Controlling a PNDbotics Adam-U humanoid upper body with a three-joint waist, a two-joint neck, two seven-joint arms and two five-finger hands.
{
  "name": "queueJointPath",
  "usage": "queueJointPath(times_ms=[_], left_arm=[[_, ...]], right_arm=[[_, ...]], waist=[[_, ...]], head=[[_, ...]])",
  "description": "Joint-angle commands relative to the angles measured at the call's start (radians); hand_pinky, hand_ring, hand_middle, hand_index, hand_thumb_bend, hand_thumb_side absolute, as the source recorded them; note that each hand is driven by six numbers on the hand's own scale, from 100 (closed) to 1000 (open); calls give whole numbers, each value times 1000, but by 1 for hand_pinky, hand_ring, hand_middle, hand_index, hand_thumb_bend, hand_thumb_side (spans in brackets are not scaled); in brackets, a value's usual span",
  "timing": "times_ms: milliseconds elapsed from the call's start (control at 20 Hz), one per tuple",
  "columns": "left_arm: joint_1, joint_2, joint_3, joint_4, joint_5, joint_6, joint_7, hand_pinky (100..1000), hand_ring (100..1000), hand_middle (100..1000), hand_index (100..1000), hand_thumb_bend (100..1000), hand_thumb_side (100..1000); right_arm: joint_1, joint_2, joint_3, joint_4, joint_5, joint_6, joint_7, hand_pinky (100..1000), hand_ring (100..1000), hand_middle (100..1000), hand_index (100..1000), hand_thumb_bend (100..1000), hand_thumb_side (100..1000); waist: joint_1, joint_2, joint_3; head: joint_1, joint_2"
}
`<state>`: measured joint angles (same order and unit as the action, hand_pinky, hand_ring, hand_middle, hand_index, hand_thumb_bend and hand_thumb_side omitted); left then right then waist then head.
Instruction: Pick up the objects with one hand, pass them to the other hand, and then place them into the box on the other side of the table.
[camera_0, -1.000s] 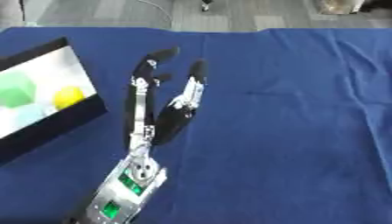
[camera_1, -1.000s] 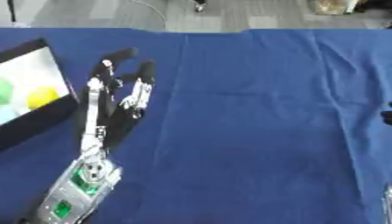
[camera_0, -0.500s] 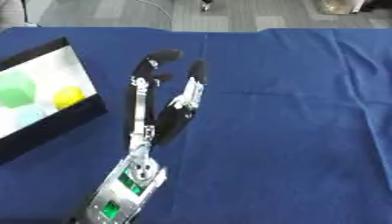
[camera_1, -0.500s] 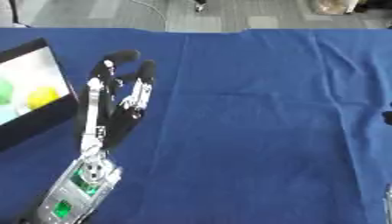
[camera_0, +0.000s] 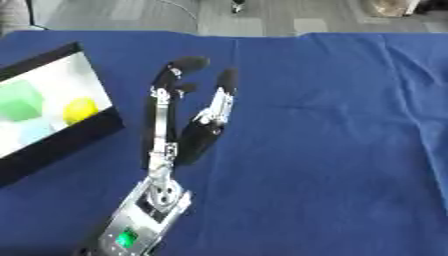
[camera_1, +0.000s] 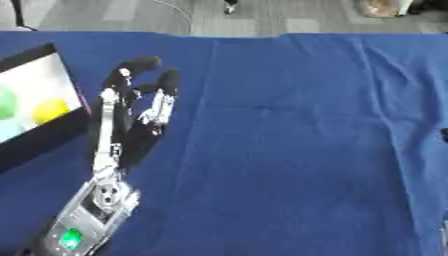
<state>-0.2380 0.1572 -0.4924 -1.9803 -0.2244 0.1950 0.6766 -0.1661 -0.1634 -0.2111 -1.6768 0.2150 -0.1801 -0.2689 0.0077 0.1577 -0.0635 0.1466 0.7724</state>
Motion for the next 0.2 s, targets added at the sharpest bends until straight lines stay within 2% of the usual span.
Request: queueJointPath(times_ms=[50, 200], left_arm=[[-9, -1, 6, -20, -4, -3, -2, 733, 909, 718, 694, 426, 588], [-10, 0, 6, -20, -4, -4, -3, 733, 909, 718, 692, 426, 587]], right_arm=[[-5, -19, -4, -17, 4, -1, -1, 605, 578, 584, 807, 100, 829], [-8, -19, -6, -18, 4, -1, -2, 606, 578, 583, 807, 100, 827]], waist=[[12, -12, 0], [12, -13, -2]], head=[[3, -2], [3, -2]])
